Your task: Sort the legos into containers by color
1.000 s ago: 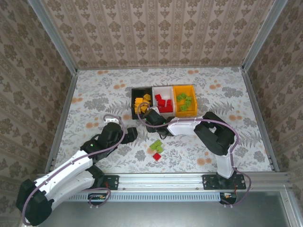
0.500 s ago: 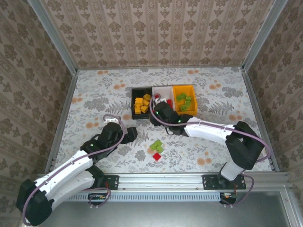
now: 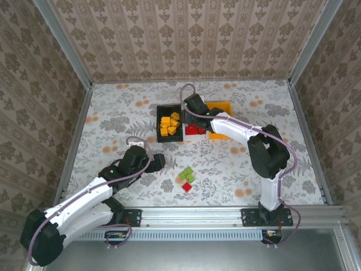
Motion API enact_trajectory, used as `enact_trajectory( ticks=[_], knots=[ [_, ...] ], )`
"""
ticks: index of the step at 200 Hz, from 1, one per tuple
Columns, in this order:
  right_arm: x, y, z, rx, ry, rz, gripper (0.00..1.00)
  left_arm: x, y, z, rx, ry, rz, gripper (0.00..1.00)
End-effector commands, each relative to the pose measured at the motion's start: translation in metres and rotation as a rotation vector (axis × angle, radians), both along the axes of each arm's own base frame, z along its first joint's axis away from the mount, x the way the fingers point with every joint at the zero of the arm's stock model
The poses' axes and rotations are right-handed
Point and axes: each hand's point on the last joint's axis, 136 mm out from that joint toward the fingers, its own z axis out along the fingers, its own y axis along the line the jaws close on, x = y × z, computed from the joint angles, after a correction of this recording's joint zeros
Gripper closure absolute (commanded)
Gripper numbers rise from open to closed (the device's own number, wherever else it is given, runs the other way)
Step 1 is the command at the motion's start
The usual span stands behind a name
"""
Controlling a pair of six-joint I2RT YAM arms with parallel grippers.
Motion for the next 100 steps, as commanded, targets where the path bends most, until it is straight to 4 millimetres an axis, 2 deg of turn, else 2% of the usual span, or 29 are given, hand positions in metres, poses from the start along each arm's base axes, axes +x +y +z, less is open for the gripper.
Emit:
enact_trajectory(
  ticks=[1, 28, 49, 77, 100],
  knots=[
    [-0.001, -0.002, 0.035, 0.004, -0.045, 0.002, 0.3, 0.005, -0.011, 0.018, -0.013, -0.037, -0.049, 0.0],
    [-0.02, -0.007, 0.056, 0.052, -0.075, 0.021, 0.26, 0.006, -0.022, 0.023, -0.025, -0.041, -0.102, 0.0],
    [-0.045, -0.013, 0.06, 0.084, -0.074, 0.037, 0.24, 0.003, -0.039, 0.023, -0.017, -0.024, -0.182, 0.0],
    [-0.08, -0.028, 0.045, 0.1, -0.035, 0.046, 0.24, -0.013, -0.081, 0.017, 0.042, 0.008, -0.362, 0.02],
    [-0.104, -0.046, 0.027, 0.087, -0.006, 0.034, 0.23, -0.031, -0.113, 0.0, 0.125, 0.052, -0.501, 0.1]
  ],
)
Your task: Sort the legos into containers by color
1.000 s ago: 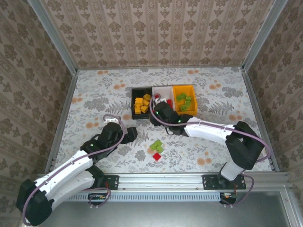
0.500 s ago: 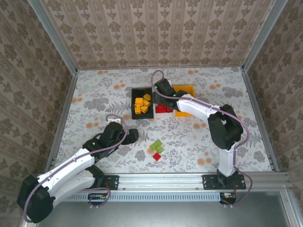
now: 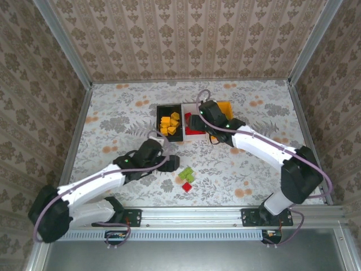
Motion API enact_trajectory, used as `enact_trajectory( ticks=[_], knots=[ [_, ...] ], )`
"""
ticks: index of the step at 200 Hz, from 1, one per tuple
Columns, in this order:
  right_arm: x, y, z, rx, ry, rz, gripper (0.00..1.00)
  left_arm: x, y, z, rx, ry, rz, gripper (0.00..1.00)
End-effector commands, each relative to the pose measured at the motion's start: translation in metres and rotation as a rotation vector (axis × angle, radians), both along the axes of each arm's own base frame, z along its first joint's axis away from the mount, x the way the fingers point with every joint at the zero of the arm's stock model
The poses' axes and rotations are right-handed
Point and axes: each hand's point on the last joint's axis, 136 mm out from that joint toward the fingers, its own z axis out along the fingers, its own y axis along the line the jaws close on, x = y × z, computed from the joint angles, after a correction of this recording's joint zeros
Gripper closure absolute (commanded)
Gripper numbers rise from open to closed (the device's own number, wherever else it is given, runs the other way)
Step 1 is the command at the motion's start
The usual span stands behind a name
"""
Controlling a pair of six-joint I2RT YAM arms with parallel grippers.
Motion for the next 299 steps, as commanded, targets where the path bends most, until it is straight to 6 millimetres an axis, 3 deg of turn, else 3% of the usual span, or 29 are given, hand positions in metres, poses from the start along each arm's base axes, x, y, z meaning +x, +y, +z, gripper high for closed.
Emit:
enact_trajectory(
  ticks=[1, 25, 29, 79, 149, 205, 268, 299],
  knots=[
    [-0.025, -0.012, -0.023, 0.0, 0.055, -0.003, 0.23, -0.018, -0.034, -0.003, 0.053, 0.002, -0.178, 0.1],
    [-0.044, -0.03, -0.041, -0.025, 0.084, -0.021, 0.23, -0.036, -0.054, -0.018, 0.12, 0.039, -0.27, 0.17],
    [-0.047, -0.033, -0.034, -0.014, 0.067, -0.024, 0.23, -0.039, -0.057, -0.02, 0.131, 0.046, -0.283, 0.18],
    [-0.067, -0.058, -0.044, -0.018, 0.068, -0.064, 0.22, -0.056, -0.07, -0.051, 0.25, 0.096, -0.341, 0.22],
    [-0.071, -0.075, -0.033, -0.012, 0.028, -0.093, 0.2, -0.055, -0.073, -0.063, 0.423, 0.03, -0.37, 0.36],
    [-0.071, -0.085, -0.037, -0.011, 0.032, -0.119, 0.19, -0.062, -0.076, -0.073, 0.48, 0.015, -0.394, 0.48],
    [-0.068, -0.097, -0.028, 0.009, 0.013, -0.159, 0.19, -0.06, -0.08, -0.059, 0.462, -0.024, -0.393, 0.66],
    [-0.069, -0.109, -0.029, 0.003, 0.013, -0.193, 0.19, -0.046, -0.087, -0.029, 0.408, -0.083, -0.369, 0.67]
  ],
)
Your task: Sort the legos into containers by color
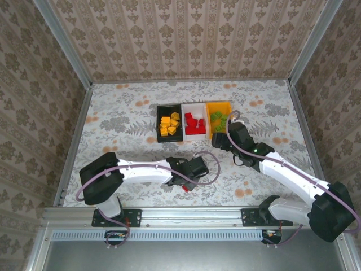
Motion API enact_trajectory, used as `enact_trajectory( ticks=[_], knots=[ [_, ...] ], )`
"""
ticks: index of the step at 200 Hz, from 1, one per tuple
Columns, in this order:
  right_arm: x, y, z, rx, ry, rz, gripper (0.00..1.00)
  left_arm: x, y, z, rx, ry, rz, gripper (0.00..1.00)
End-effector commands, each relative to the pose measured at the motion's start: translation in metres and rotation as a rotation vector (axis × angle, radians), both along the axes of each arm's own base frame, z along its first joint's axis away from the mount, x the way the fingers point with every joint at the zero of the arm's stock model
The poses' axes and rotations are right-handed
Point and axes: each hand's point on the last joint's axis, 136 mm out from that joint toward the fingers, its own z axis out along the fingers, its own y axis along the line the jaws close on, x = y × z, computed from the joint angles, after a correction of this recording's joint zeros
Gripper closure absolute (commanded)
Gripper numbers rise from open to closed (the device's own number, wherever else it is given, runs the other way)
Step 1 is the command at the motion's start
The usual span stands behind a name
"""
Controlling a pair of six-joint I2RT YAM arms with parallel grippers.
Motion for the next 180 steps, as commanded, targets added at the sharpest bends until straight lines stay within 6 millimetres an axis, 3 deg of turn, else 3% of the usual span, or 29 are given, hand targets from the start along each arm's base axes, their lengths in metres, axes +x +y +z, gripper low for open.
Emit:
enact_trajectory(
  ticks=[1, 40, 67, 96, 128, 156, 180],
  knots=[
    [-0.004, -0.017, -0.003, -0.015, 0.001, -0.06, 0.19, 0.014, -0.009, 0.039, -0.066, -0.067, -0.002, 0.67],
    [-0.011, -0.032, -0.007, -0.005, 0.002, -0.107, 0.19, 0.054, -0.031, 0.085, -0.218, -0.108, 0.019, 0.67],
    [-0.016, -0.039, -0.013, -0.004, 0.011, -0.127, 0.18, 0.1, -0.056, 0.12, -0.339, -0.161, 0.04, 0.67],
    [-0.019, -0.043, -0.018, -0.007, 0.021, -0.136, 0.18, 0.152, -0.081, 0.145, -0.452, -0.179, 0.071, 0.67],
    [-0.021, -0.045, -0.021, -0.007, 0.029, -0.141, 0.18, 0.196, -0.113, 0.155, -0.515, -0.178, 0.076, 0.67],
    [-0.022, -0.045, -0.023, 0.001, 0.035, -0.135, 0.18, 0.227, -0.131, 0.141, -0.506, -0.152, 0.102, 0.66],
    [-0.021, -0.044, -0.024, -0.002, 0.035, -0.128, 0.18, 0.245, -0.141, 0.13, -0.51, -0.121, 0.126, 0.6]
  ],
)
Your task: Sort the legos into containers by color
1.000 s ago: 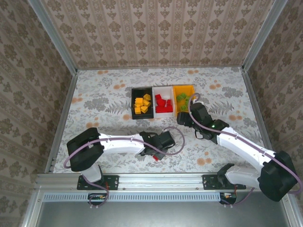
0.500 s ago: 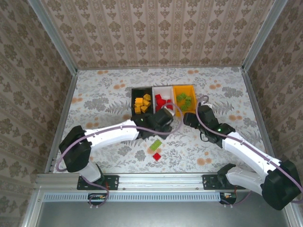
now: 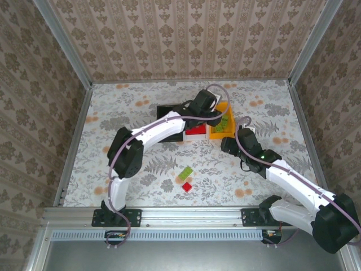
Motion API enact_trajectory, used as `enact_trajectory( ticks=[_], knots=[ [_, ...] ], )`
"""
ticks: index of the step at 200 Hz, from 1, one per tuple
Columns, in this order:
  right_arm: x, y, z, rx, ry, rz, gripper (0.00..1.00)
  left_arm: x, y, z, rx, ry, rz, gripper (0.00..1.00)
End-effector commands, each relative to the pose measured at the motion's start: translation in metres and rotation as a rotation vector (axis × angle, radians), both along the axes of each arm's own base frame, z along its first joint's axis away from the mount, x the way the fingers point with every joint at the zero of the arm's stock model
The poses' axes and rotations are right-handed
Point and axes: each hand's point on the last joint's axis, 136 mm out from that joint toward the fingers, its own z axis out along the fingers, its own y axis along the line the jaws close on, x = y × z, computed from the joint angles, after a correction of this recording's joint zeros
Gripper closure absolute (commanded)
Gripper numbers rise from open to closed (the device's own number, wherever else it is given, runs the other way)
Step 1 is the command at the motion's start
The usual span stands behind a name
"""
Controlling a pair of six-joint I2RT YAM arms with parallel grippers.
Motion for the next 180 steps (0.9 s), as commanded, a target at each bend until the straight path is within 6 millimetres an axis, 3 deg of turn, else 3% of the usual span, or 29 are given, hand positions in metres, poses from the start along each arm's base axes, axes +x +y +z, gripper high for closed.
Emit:
enact_trajectory(
  ticks=[1, 31, 54, 85, 92, 114, 132, 152, 153, 154, 158, 180],
  knots=[
    [-0.003, -0.004, -0.002, -0.001, 0.002, -0.008, 0.18, 0.011, -0.008, -0.003, -0.011, 0.035, -0.017, 0.6],
    [-0.002, 0.002, -0.003, 0.006, 0.005, 0.021, 0.18, 0.02, -0.016, 0.004, -0.046, 0.054, -0.005, 0.39],
    [-0.001, 0.009, -0.002, 0.026, 0.003, 0.058, 0.17, 0.015, -0.01, 0.036, -0.114, 0.026, -0.001, 0.24],
    [-0.004, 0.033, -0.003, 0.056, 0.017, 0.161, 0.17, -0.007, 0.021, 0.078, -0.191, -0.034, 0.022, 0.08],
    [-0.006, 0.041, -0.003, 0.058, 0.021, 0.194, 0.17, -0.014, 0.031, 0.082, -0.204, -0.04, 0.032, 0.01],
    [-0.015, 0.075, -0.007, 0.045, 0.041, 0.318, 0.17, -0.04, 0.073, 0.086, -0.228, -0.053, 0.085, 0.0],
    [-0.024, 0.107, -0.015, 0.015, 0.07, 0.423, 0.17, -0.063, 0.118, 0.076, -0.209, -0.06, 0.167, 0.0],
    [-0.034, 0.141, -0.027, -0.026, 0.105, 0.535, 0.17, -0.089, 0.176, 0.043, -0.138, -0.04, 0.272, 0.0],
    [-0.034, 0.142, -0.028, -0.028, 0.106, 0.538, 0.17, -0.09, 0.179, 0.049, -0.149, -0.049, 0.278, 0.0],
    [-0.034, 0.144, -0.028, -0.03, 0.107, 0.545, 0.17, -0.092, 0.182, 0.039, -0.129, -0.035, 0.285, 0.0],
    [-0.036, 0.151, -0.03, -0.039, 0.113, 0.566, 0.17, -0.097, 0.194, 0.034, -0.117, -0.028, 0.307, 0.0],
    [-0.046, 0.182, -0.052, -0.105, 0.174, 0.669, 0.15, -0.125, 0.248, 0.011, -0.092, 0.001, 0.406, 0.0]
  ],
)
